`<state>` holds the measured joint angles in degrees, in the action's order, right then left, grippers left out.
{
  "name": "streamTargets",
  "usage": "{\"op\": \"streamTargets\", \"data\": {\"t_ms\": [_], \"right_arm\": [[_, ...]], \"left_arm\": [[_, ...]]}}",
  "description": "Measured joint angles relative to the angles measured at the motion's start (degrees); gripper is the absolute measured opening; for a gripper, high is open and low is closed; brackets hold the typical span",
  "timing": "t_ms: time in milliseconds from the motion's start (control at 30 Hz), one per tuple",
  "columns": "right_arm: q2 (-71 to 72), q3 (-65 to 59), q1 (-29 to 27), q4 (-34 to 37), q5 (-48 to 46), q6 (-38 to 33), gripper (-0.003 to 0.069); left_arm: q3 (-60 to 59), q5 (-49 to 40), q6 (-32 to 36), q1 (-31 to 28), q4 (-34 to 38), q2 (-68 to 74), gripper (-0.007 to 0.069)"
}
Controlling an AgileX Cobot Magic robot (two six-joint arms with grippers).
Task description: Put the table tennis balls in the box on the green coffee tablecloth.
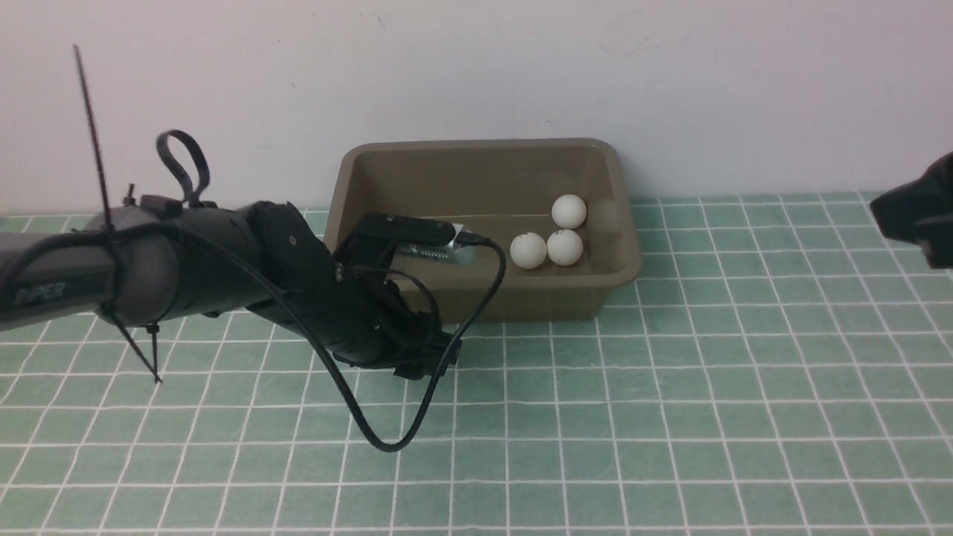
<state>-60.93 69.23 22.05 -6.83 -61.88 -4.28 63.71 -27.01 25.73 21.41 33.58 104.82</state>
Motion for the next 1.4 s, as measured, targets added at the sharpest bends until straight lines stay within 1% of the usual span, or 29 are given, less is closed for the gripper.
{"op": "streamTargets", "data": {"t_ms": [100,200,233,267,300,367,467,533,600,667,733,767,833,967,1033,1067,1133,1200,1233,1267,1300,1400], "right_arm": [[0.0,0.0,0.0,0.0,0.05,0.0,0.0407],[0.0,0.0,0.0,0.0,0.11,0.0,0.0407],[0.0,0.0,0.0,0.0,0.11,0.0,0.0407],[0.0,0.0,0.0,0.0,0.11,0.0,0.0407],[0.0,0.0,0.0,0.13,0.05,0.0,0.0407],[0.0,0.0,0.0,0.24,-0.45,0.0,0.0407],[0.0,0.0,0.0,0.25,-1.7,0.0,0.0407],[0.0,0.0,0.0,0.25,-2.09,0.0,0.0407],[0.0,0.0,0.0,0.25,-2.08,0.0,0.0407],[0.0,0.0,0.0,0.25,-1.77,0.0,0.0407],[0.0,0.0,0.0,0.25,-1.02,0.0,0.0407],[0.0,0.0,0.0,0.25,-0.85,0.0,0.0407],[0.0,0.0,0.0,0.25,0.11,0.0,0.0407],[0.0,0.0,0.0,0.25,1.08,0.0,0.0407],[0.0,0.0,0.0,0.14,1.57,0.0,0.0407],[0.07,0.0,0.0,-0.08,1.9,0.0,0.0407],[0.7,0.0,0.0,-1.11,2.8,0.16,0.0407],[1.24,0.0,0.0,-1.87,3.11,0.4,0.0407],[4.1,0.0,0.0,-4.59,4.06,1.35,0.0407],[5.83,0.0,0.0,-5.81,4.35,1.74,0.0407],[6.2,0.0,0.0,-5.81,4.35,1.74,0.0407],[11.96,0.0,0.0,-8.58,5.2,2.26,0.0407]], "left_arm": [[0.0,-2.46,2.76,0.44,1.46,-2.61,0.0352],[0.0,-4.02,8.2,1.07,4.35,-5.06,0.0352],[0.19,-4.04,12.58,1.27,6.92,-6.31,0.0352],[0.32,-4.04,12.58,1.27,7.69,-6.42,0.0352],[0.98,-2.55,17.68,1.4,10.95,-7.0,0.0352],[2.03,0.33,22.49,1.34,15.1,-7.13,0.0352],[3.49,3.32,26.29,0.61,19.85,-6.56,0.0352],[4.7,5.05,28.11,-0.28,21.98,-5.88,0.0352],[7.65,5.85,31.16,-2.98,24.23,-3.79,0.0352],[9.57,5.17,32.43,-4.26,24.73,-2.12,0.0352],[13.04,1.65,33.64,-6.85,24.87,1.64,0.0352],[13.94,-0.07,33.7,-7.68,24.87,2.84,0.0352],[15.67,-2.89,33.75,-8.71,24.74,5.35,0.0379],[16.76,-4.06,33.55,-9.12,24.06,6.53,0.0496],[17.1,-4.06,32.67,-9.17,23.24,5.48,0.0524],[17.08,-4.06,32.31,-9.17,22.74,5.07,0.0524],[17.15,-4.23,29.33,-9.23,18.26,2.63,0.052],[17.15,-4.23,28.43,-9.23,17.4,2.28,0.0519],[17.15,-4.51,25.97,-9.23,13.61,0.71,0.0509],[17.15,-4.83,23.87,-9.23,10.16,-0.61,0.0499],[17.15,-4.92,23.57,-9.23,9.65,-0.81,0.0499],[17.15,-6.02,19.21,-9.23,3.18,-3.12,0.0485]]}}
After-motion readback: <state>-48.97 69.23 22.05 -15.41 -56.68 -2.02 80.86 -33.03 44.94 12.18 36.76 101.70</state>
